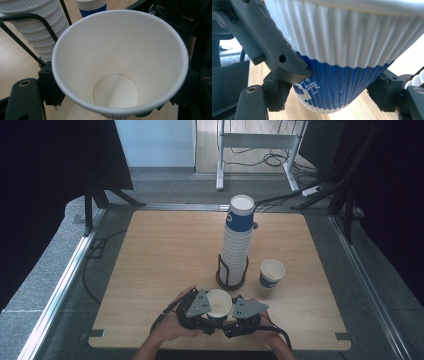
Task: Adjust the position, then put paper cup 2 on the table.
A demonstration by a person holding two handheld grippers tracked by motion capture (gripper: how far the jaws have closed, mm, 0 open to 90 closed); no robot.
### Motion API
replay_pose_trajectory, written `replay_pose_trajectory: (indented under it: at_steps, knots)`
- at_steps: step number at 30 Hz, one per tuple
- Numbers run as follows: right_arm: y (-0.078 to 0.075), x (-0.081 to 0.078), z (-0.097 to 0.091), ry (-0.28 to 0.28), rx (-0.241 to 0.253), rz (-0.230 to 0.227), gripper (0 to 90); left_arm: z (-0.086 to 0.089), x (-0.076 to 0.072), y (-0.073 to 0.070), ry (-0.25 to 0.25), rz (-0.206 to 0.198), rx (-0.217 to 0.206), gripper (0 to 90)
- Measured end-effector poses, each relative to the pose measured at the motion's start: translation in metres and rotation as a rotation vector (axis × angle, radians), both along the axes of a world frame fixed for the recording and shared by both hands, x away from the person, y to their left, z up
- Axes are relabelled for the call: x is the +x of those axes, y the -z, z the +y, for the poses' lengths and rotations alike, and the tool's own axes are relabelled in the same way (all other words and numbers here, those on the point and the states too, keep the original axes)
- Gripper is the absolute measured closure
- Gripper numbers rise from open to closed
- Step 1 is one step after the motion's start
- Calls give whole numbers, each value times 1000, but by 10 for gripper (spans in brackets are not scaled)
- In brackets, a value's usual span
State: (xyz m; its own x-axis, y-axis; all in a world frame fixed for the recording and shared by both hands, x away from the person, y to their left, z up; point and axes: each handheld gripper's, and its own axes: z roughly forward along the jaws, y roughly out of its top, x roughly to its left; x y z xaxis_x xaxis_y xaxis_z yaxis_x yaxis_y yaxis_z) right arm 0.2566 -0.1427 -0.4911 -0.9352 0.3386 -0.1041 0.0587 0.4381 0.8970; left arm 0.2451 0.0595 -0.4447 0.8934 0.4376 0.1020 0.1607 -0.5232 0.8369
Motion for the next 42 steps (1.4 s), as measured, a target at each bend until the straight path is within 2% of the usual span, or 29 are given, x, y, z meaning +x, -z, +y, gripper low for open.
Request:
replay_pose_trajectory:
  at_steps: [6,8,12,19,24,29,33,36,42]
  knots:
    - [0,1,-1,5,3,-12,275,0,2,0,-28,20,-41,146]
    - [-1,1,-3,9,11,-13,276,2,2,-2,-27,29,-64,124]
    - [-3,2,-6,18,43,-11,277,7,0,-8,-31,23,-114,89]
    - [-7,6,-16,59,81,-16,278,26,-3,-24,-21,5,-265,81]
    - [-11,7,-22,97,98,-25,278,40,2,-26,-71,20,-322,83]
    - [-16,6,-27,116,109,-39,277,46,6,-24,-93,30,-330,83]
    - [-20,6,-32,133,121,-55,277,46,7,-23,-99,33,-321,83]
    - [-24,6,-39,154,137,-63,278,46,9,-21,-108,36,-299,84]
    - [-34,5,-56,197,164,-86,278,46,11,-18,-125,45,-291,84]
